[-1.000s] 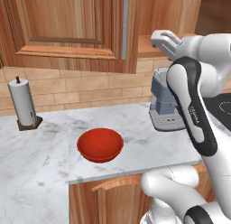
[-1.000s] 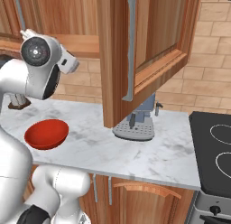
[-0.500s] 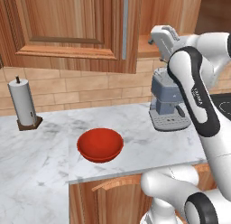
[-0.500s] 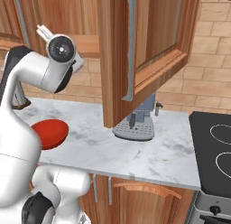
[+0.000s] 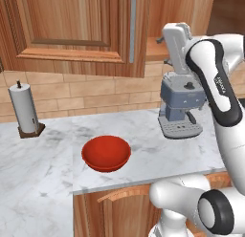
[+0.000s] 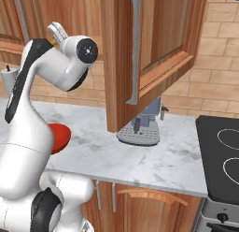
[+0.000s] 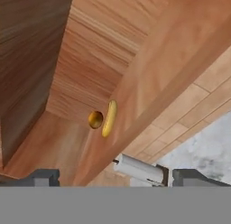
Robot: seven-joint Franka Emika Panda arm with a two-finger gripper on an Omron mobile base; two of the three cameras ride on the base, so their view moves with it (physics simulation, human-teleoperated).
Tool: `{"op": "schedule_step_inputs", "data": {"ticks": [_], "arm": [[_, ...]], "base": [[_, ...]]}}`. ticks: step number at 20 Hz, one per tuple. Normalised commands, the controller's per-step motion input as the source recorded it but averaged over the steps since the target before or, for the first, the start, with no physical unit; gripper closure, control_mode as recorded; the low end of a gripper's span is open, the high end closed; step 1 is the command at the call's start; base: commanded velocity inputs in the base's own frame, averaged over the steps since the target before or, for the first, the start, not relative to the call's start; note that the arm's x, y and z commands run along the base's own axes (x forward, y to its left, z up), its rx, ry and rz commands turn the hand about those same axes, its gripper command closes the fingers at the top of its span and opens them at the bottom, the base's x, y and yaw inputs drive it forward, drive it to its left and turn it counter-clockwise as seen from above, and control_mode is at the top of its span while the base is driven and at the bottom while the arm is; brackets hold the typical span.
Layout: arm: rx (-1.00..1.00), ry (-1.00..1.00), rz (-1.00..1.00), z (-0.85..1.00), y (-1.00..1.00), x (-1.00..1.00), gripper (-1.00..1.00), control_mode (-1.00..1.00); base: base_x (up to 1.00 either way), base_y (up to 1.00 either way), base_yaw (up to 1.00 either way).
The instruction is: Open the cabinet. Pick the banana and pear from the cabinet and place them into the bowl. Then close the cabinet.
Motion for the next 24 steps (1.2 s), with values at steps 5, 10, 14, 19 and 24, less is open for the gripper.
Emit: {"op": "schedule_step_inputs", "data": {"ticks": [5,10,14,19,24], "arm": [[0.12,0.04,0.11,-0.08,0.11,0.35,-1.0,-1.0],[0.12,0.03,0.11,0.0,0.1,0.24,-1.0,-1.0],[0.1,0.05,0.13,0.0,0.3,0.18,-1.0,-1.0],[0.07,0.03,0.14,0.0,0.36,0.05,-1.0,-1.0],[0.08,0.03,0.12,0.0,0.21,0.05,-1.0,-1.0]], "base": [[0.0,0.0,0.0],[0.0,0.0,0.0],[0.0,0.0,0.0],[0.0,0.0,0.0],[0.0,0.0,0.0]]}}
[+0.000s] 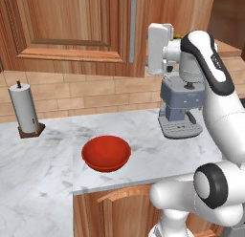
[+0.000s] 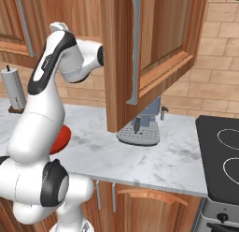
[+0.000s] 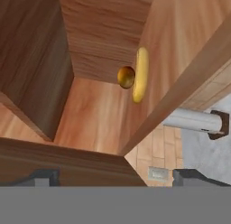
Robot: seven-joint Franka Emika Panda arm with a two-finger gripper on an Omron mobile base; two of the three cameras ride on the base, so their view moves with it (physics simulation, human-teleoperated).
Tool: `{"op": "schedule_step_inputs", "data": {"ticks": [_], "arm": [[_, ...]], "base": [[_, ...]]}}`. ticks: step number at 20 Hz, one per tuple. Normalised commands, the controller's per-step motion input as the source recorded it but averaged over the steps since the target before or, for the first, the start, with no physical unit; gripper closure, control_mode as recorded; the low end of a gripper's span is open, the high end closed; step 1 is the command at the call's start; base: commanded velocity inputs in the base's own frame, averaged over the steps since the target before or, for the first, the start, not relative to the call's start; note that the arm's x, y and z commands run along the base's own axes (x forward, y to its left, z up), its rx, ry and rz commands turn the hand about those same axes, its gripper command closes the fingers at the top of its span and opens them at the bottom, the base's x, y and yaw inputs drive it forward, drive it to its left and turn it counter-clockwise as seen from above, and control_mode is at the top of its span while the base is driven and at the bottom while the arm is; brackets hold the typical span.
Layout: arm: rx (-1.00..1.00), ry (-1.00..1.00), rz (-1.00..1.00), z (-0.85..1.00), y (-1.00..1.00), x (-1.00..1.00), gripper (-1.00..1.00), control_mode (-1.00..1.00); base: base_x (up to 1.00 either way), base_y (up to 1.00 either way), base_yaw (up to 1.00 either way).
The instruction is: Open the cabinet. Pick the banana and pear from the cabinet and place them into the bowl. Then close the cabinet.
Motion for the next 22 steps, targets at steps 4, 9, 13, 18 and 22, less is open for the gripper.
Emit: {"op": "schedule_step_inputs", "data": {"ticks": [4,9,13,18,22], "arm": [[0.09,0.02,0.13,0.0,0.12,0.0,-1.0,-1.0],[0.08,0.02,0.15,0.0,0.13,-0.01,-1.0,-1.0],[0.03,0.02,0.21,0.0,0.23,-0.36,-1.0,-1.0],[0.01,0.01,0.24,0.0,0.22,-0.64,-1.0,-1.0],[0.01,0.0,0.24,0.0,0.14,-0.77,-1.0,-1.0]], "base": [[0.0,0.0,0.0],[0.0,0.0,0.0],[0.0,0.0,0.0],[0.0,0.0,0.0],[0.0,0.0,0.0]]}}
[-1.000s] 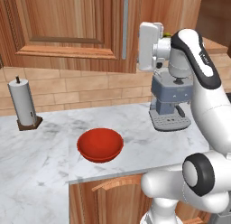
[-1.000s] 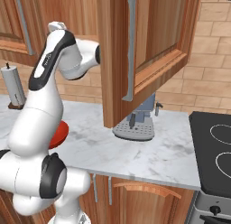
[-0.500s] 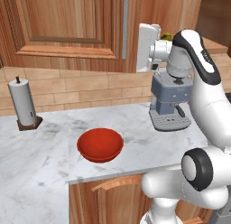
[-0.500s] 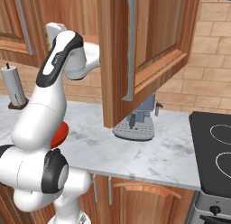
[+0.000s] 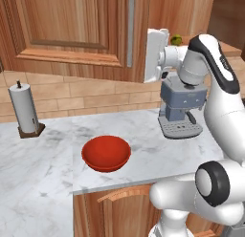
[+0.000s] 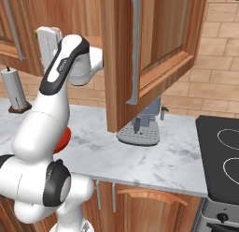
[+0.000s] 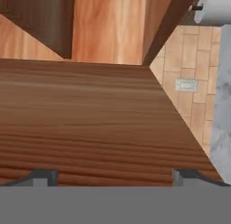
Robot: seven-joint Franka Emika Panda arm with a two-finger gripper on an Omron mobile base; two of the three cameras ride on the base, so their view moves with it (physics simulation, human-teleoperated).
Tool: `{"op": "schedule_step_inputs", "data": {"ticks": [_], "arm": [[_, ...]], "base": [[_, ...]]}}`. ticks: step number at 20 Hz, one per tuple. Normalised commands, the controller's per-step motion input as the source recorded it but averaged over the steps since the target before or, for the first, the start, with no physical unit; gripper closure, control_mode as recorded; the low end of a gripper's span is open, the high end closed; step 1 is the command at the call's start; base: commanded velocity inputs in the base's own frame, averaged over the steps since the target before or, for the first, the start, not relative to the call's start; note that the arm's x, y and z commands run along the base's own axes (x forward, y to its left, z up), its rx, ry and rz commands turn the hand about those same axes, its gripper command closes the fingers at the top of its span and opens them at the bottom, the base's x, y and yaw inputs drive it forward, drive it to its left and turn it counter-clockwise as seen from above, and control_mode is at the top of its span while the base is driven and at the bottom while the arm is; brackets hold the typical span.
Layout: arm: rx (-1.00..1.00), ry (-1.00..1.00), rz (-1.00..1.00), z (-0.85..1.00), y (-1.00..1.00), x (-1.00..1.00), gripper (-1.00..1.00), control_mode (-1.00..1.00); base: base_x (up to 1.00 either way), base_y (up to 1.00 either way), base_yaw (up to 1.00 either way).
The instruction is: Open the cabinet. Pick the banana and pear from the cabinet and place them into the bowl. Then close the cabinet.
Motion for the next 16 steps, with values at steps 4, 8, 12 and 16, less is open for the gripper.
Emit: {"op": "schedule_step_inputs", "data": {"ticks": [4,8,12,16], "arm": [[0.0,0.0,0.26,0.0,0.13,-0.8,-1.0,-1.0],[0.02,0.0,0.21,0.0,0.16,-0.67,-1.0,-1.0],[0.03,0.0,0.13,0.0,0.21,-0.35,-1.0,-1.0],[0.02,0.0,0.1,0.01,0.28,-0.3,-1.0,-1.0]], "base": [[0.0,0.0,0.0],[0.0,0.0,0.0],[0.0,0.0,0.0],[0.0,0.0,0.0]]}}
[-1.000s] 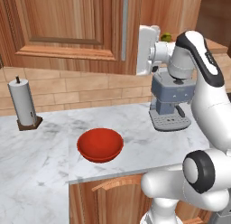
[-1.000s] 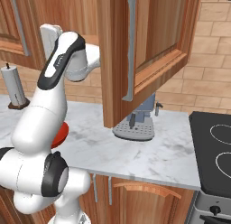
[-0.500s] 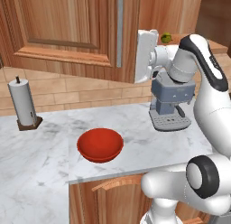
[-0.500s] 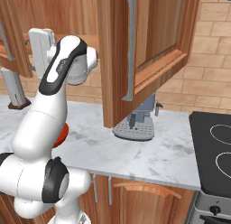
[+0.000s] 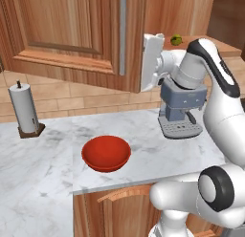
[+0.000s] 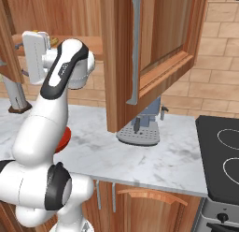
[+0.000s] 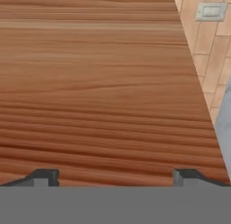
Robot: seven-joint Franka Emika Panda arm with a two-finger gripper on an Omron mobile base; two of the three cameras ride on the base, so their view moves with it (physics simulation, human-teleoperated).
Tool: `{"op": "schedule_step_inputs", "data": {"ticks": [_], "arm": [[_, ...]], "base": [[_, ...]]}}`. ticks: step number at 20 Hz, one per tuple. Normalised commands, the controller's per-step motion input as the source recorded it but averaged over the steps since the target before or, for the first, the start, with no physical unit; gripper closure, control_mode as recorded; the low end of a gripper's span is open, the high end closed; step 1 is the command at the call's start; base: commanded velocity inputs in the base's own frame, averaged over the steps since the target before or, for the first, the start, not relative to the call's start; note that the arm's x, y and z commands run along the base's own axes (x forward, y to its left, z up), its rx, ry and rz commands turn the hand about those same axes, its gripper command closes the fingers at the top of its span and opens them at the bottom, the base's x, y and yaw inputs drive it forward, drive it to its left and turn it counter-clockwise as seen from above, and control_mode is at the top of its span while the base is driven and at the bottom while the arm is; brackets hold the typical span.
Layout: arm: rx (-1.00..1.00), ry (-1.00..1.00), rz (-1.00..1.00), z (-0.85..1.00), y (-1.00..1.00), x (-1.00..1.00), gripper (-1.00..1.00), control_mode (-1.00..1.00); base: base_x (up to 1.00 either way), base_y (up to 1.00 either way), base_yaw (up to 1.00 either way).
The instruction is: Open the cabinet. Pick the banana and pear from the cabinet and place them into the bowl. Then close the cabinet.
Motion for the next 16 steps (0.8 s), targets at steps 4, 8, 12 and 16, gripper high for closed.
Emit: {"op": "schedule_step_inputs", "data": {"ticks": [4,8,12,16], "arm": [[0.01,0.0,0.03,0.01,0.38,-0.33,-1.0,-1.0],[0.0,0.0,0.0,0.01,0.38,-0.39,-1.0,-1.0],[0.0,0.0,0.0,0.0,0.37,-0.37,-1.0,-1.0],[0.0,0.0,0.0,0.0,0.29,-0.39,-1.0,-1.0]], "base": [[0.0,0.0,0.0],[0.0,0.0,0.0],[0.0,0.0,0.0],[0.0,0.0,0.0]]}}
